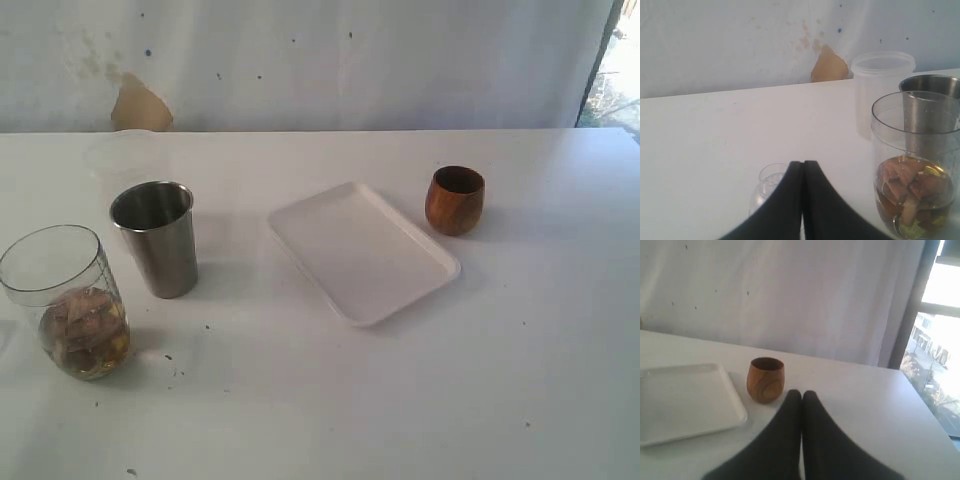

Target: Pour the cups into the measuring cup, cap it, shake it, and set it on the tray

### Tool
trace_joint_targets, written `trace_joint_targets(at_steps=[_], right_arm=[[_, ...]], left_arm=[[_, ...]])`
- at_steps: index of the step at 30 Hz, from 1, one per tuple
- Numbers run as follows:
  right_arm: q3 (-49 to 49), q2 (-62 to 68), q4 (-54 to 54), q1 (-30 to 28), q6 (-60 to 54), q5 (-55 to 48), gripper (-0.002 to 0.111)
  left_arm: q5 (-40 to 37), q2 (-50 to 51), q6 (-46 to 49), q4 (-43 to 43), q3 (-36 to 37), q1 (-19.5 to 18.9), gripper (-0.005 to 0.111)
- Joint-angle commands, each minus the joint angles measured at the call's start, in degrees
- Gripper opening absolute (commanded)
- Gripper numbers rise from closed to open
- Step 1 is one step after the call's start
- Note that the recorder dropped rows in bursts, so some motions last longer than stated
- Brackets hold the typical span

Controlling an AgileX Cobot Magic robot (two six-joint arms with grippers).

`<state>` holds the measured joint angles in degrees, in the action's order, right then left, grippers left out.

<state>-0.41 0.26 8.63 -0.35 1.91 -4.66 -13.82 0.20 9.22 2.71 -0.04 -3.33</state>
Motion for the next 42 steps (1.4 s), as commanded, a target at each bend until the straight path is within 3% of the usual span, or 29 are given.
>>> trace_joint_targets(at_steps=[1, 6, 42], right_arm=[[0.41, -0.26, -0.03, -0.27, -0.85, -5.33, 0.0], [0.41, -0.26, 0.7, -0.27, -0.85, -12.35, 0.0], [0.41, -0.26, 1.21, -0.7, -0.37, -14.51, 0.0]], left_arm=[[0.46, -0.2, -0.15, 0.0, 0.04, 0.11, 0.0], [0.46, -0.2, -0.15, 0.0, 0.04, 0.11, 0.0], [0.46, -0.2, -0.15, 0.0, 0.04, 0.11, 0.0]])
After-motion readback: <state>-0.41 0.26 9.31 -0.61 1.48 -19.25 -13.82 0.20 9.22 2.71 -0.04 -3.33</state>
